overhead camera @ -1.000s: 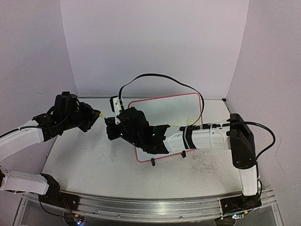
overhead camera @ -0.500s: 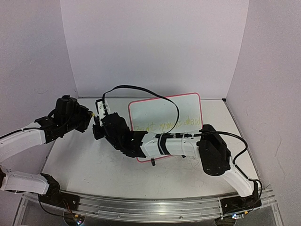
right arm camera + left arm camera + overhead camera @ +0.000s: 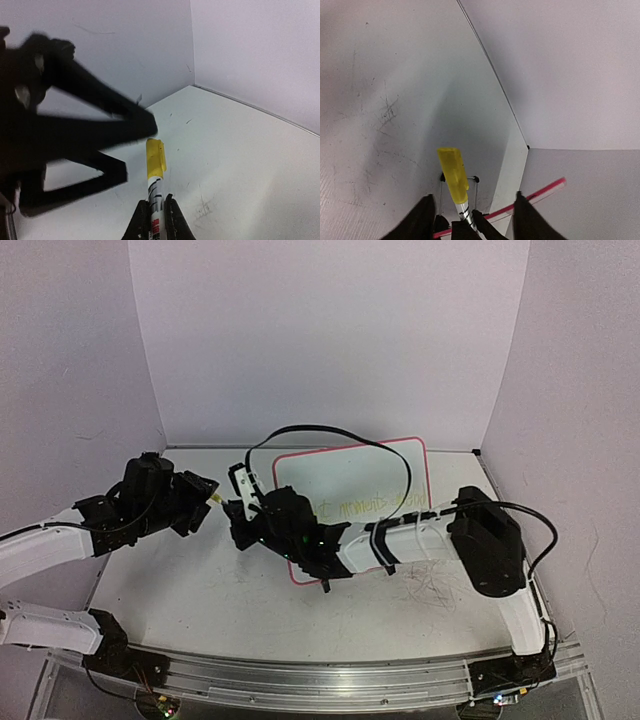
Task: Write a sentence on the whiteboard
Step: Insert the whiteboard marker without the cap into the pen cap, then put down the whiteboard marker at the center of the board, then reset both arms
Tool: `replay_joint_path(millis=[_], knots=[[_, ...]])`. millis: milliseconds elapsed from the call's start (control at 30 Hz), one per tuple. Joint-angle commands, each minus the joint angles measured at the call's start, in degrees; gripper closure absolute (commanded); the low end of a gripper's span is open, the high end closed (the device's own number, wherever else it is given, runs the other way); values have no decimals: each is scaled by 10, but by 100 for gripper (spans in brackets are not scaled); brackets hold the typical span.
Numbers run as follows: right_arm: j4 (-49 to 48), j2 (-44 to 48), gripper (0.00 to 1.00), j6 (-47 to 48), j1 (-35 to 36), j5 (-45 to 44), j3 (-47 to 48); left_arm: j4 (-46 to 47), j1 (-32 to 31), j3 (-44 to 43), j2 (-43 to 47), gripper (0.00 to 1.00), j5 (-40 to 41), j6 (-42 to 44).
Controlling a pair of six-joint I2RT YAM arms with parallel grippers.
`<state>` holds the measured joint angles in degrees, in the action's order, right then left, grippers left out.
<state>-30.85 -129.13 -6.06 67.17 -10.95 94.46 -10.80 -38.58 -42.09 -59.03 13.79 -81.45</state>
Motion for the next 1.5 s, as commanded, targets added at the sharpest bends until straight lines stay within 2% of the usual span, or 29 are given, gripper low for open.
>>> replay_joint_path(millis=[0,67,133,333,500,667,800,967,1067,1133,1233,1367,1467], knots=[[-65,137,100,39,-14,87,-161,-54,-10,-10,51,18,25,91],[-49,180,100,49,-14,141,-224,-63,-9,-10,70,7,51,121],[-30,224,100,55,-14,181,-293,-63,-9,-11,89,2,73,156],[65,291,100,112,-12,286,-407,-62,-9,-23,118,1,94,242],[116,296,98,133,-3,307,-442,-59,-9,-49,97,1,83,275],[128,283,96,133,1,284,-462,-27,-9,-52,72,1,52,300],[129,298,79,127,2,249,-491,-4,-9,-49,64,1,48,317],[139,344,50,76,2,148,-519,22,-9,-55,64,1,55,359],[174,416,28,20,2,66,-530,23,-9,-73,62,1,63,394],[224,484,21,-22,2,-1,-530,23,-9,-89,64,1,70,428],[333,601,6,-70,1,-99,-508,22,-9,-120,69,1,73,482],[446,734,2,-103,1,-219,-454,21,-9,-166,70,1,69,550],[466,796,2,-86,1,-278,-402,21,-9,-203,72,1,64,581]])
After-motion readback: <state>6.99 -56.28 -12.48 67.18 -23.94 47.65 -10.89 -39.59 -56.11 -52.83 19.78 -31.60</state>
